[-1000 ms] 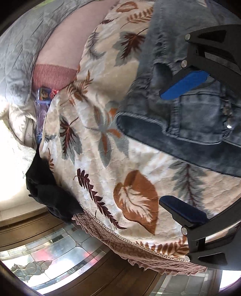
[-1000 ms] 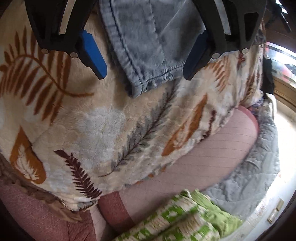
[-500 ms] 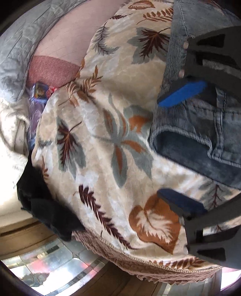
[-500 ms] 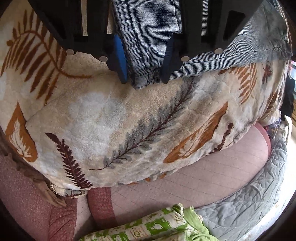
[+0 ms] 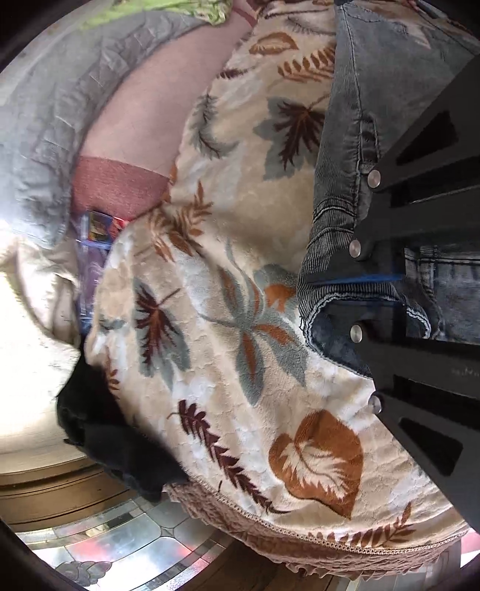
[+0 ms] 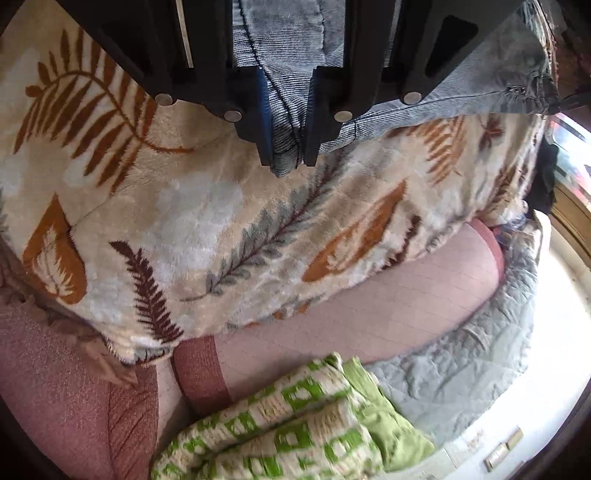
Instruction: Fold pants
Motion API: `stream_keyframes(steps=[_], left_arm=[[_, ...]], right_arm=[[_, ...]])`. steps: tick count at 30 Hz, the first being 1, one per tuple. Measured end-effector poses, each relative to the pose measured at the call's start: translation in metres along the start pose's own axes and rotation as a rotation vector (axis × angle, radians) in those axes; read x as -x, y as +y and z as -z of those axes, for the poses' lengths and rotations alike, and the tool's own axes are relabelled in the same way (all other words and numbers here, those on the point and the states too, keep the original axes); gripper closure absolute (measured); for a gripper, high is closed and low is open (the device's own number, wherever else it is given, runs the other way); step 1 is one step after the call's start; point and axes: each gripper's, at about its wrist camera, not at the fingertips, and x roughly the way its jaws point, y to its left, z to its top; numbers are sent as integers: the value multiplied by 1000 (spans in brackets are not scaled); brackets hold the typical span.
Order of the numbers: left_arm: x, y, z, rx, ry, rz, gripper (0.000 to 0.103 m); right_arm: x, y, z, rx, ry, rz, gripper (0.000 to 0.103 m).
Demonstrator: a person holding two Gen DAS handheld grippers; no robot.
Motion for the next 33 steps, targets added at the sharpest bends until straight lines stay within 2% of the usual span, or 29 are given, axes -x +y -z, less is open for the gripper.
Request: stream_keyframes(steps=[6,10,15,20,24,26,28,31,32,33], left_arm=[[75,16,18,20,-101,77,96],[124,37,47,36,-154,116,96],[170,59,107,19,-178,139,96],[189,77,179,2,-160,130,96],[175,90,235,10,-105,119,96],[157,94,259,12,-48,107,96],[142,98,279,12,-11,71,95],[131,106,298,29,31,35,89],[132,111,301,45,35,39,88],[134,115,303,61,36,46,87]], right_arm=[[59,0,5,5,-72,-21,86],[99,-11,21,-18,-96,-54,86],[153,-24,61,-23,-109,-96,86],[200,-38,114,-15,-96,-104,86],[213,-55,159,-8,-36,-84,86],[207,-63,182,11,51,-76,86],[197,-66,204,46,159,-28,85],[191,-69,227,127,282,28,77],[193,-71,228,144,291,28,73],[198,-71,227,155,280,28,64]])
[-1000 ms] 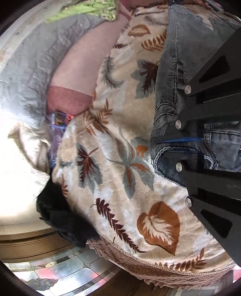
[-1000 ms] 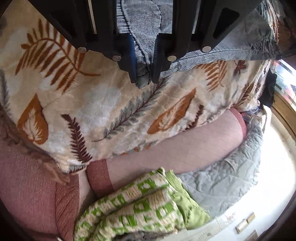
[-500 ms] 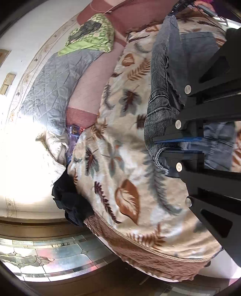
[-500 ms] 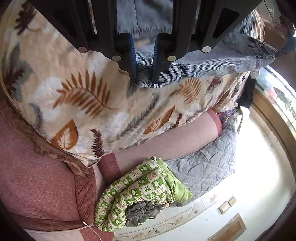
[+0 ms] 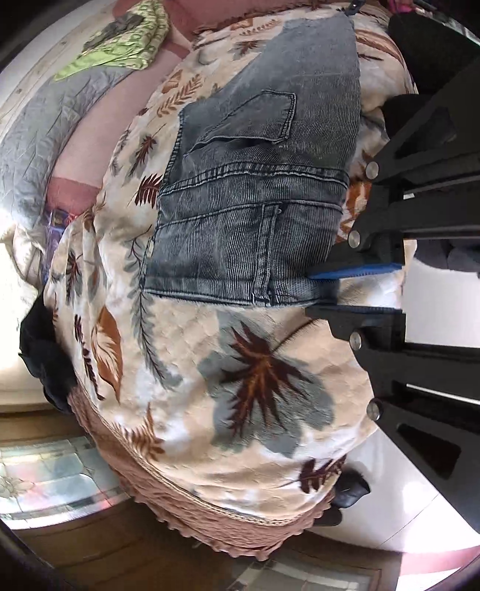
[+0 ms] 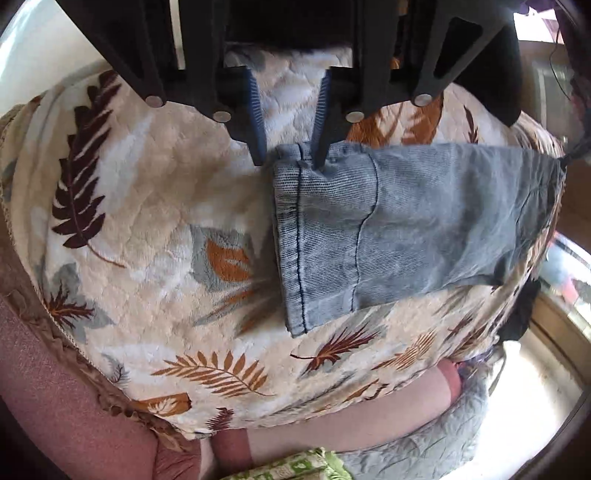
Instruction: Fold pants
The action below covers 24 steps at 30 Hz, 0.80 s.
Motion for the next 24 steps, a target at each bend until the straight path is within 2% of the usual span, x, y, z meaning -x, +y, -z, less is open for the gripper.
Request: stream_keyframes(steps=[1,2,3,5,7,10,14,19,22,24], left_arm=[[4,4,0,11,-5,-6,87],[11,7,-1,17,-19,-29,87],[17,9,-2,21,-35,-49,87],[33,15,-6,42,-76,-66,87],[47,15,-9,56,-120,-65,87],[52,-3,-17,11,-139,-27,87],[39,-47,-14,-91,-125,31,86],[17,-80,4,-147,-93,75,86],[13,-94,16,-182,-97,100,86],[14,-104,24,-213,-123,110,86]], right_arm=[[8,0,-2,7,-28,0,57],[16,0,-5,9,-64,-5,43],[24,0,-9,5,-105,-11,33],[36,3,-19,-5,-180,-11,33],[38,14,-35,-5,-195,-17,33],[30,37,-54,-8,-204,-83,33],[-1,103,-75,93,-178,-184,33],[-44,198,-81,282,-106,-291,35],[-66,251,-89,407,-96,-325,43],[-80,281,-96,477,-92,-331,44]])
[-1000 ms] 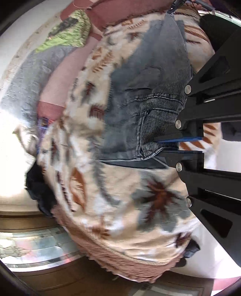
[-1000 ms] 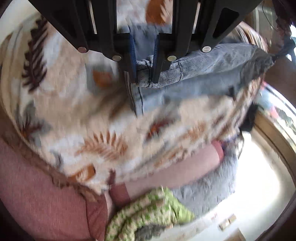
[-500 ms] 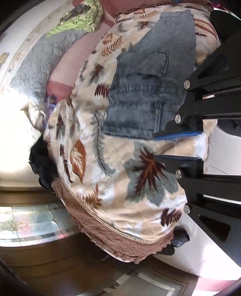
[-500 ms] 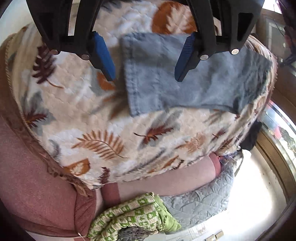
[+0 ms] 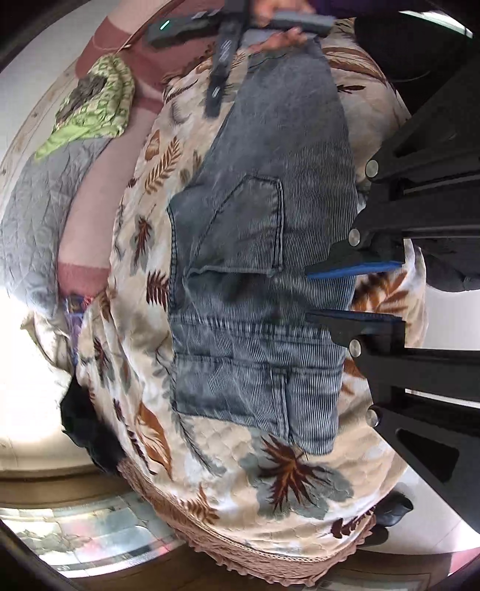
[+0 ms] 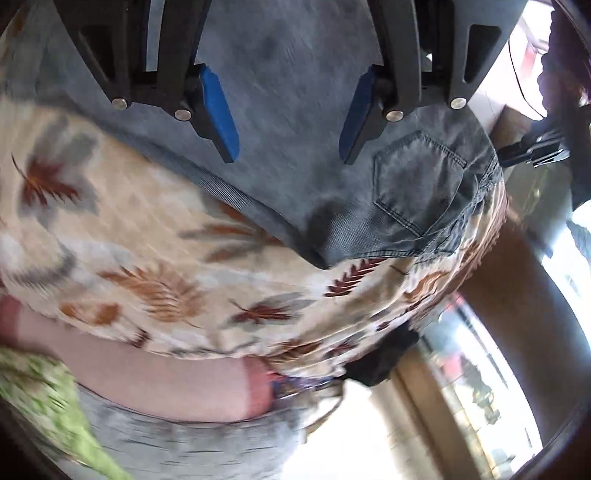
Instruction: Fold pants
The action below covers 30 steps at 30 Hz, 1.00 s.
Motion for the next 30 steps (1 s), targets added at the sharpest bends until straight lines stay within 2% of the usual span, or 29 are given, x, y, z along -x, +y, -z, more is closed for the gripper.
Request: stream_keyframes(steps=[2,3,6,8,16,17,18,19,20,25,27,30], left_arm=[[0,-14,4,-63,-10,24,86],[0,-20,5,-93,-22,21,86],[-6,-33,8,-184,-45,9,86],[-15,-35,8,-216,-47,-23,86],[-48,-10,9,-159,7,-37,86],[-51,-9,9,-156,4,-38,86],[-52,-8,8,-156,-3,-41,86],[-54,-8,8,-157,-10,-47,86],[-56,-7,6,-159,-17,-56,86],[-68,-3,-12,-168,-38,-92,86],[-75,-2,-21,-183,-47,-105,86],[-89,1,-35,-175,-11,-103,86]], right_arm=[[-23,9,-14,45,18,-8,44],[-34,12,-21,62,29,-18,47],[-64,18,-35,109,67,-34,55],[-82,20,-43,121,90,-50,57],[-129,21,-62,145,134,-60,57],[-134,22,-62,152,148,-58,64],[-139,23,-62,159,165,-67,79],[-141,24,-62,164,177,-62,84],[-142,26,-62,175,176,-50,94],[-142,32,-69,201,152,48,97],[-149,28,-74,174,166,80,100],[-160,19,-81,104,176,102,100]])
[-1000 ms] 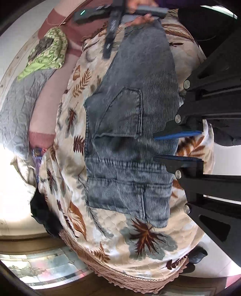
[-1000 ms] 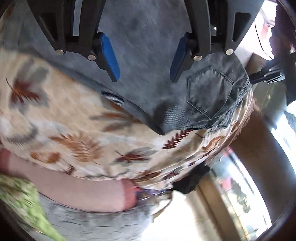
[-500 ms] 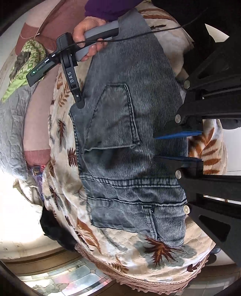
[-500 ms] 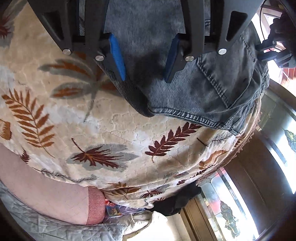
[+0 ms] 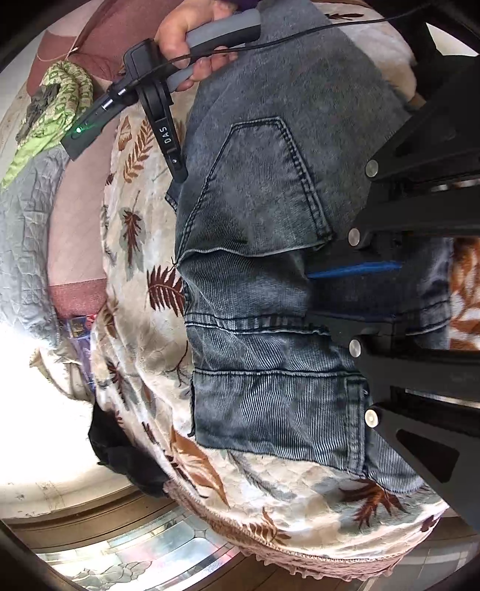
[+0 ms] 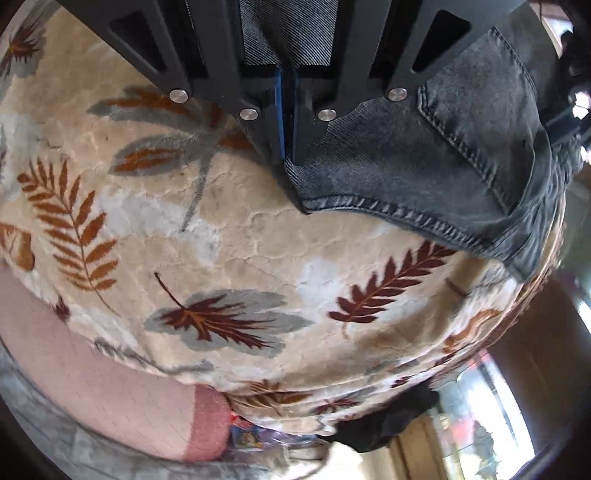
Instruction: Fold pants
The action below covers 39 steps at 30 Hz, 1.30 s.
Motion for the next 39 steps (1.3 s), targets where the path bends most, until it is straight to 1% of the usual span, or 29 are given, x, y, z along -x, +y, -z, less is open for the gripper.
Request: stream_keyframes(steps=[2,3,4,5,6,7,8,9,10,12,14,15,16,18,20,21,22,24,25,27,29,30,32,35,37,38,39], left_arm=[[0,1,-5,22,23,0,86],[2,2,-6,31,26,-1,86],[6,2,-5,38,25,-5,86],[11,1,-3,42,21,-14,86],[17,-1,-1,40,12,-33,86],[24,-4,1,35,1,-47,86],[30,-8,3,32,-11,-44,86],[38,-13,4,32,-23,-29,86],[44,-18,4,32,-35,-13,86],[55,-34,1,21,-58,30,84],[58,-52,-4,11,-58,73,65],[58,-61,-6,9,-57,87,47],[57,-70,-9,6,-56,87,41],[52,-85,-12,-2,-40,90,41],[45,-99,-16,11,-4,110,41],[41,-106,-19,18,18,127,41],[37,-114,-22,22,35,141,41],[30,-134,-31,18,56,139,41],[27,-144,-37,8,53,138,41],[18,-164,-46,-5,57,121,41],[3,-179,-57,-5,79,103,41],[-6,-182,-64,-8,97,93,41],[-25,-189,-74,-20,135,47,41],[-51,-198,-83,-42,178,6,41],[-61,-200,-86,-52,180,-18,41],[-62,-202,-87,-58,173,-27,41],[-63,-204,-89,-67,172,-37,41]], right_arm=[[0,-5,-2,-30,-10,-7,100],[3,-8,-2,-53,-14,-25,99],[9,-14,0,-94,-18,-68,98],[17,-20,4,-135,-30,-117,95],[28,-29,9,-181,-45,-160,88],[39,-38,15,-218,-58,-174,82],[52,-48,24,-249,-76,-181,64],[65,-58,35,-276,-96,-181,49],[78,-67,46,-298,-114,-166,48],[103,-87,76,-344,-141,-133,48],[127,-110,110,-402,-159,-89,48],[139,-121,128,-430,-171,-55,48],[152,-133,145,-461,-185,-20,48],[176,-158,186,-533,-209,48,48],[194,-184,219,-606,-224,78,48],[202,-198,234,-646,-238,65,48],[207,-207,245,-682,-250,31,48],[208,-221,260,-745,-271,-69,48],[206,-224,263,-754,-277,-103,48],[199,-221,261,-746,-257,-132,48],[190,-219,262,-750,-243,-185,48],[185,-219,261,-755,-229,-192,48],[178,-219,262,-767,-223,-164,48],[171,-228,263,-786,-217,-148,48],[169,-235,263,-785,-226,-106,48],[168,-239,262,-792,-228,-102,48],[167,-241,261,-793,-227,-103,50]])
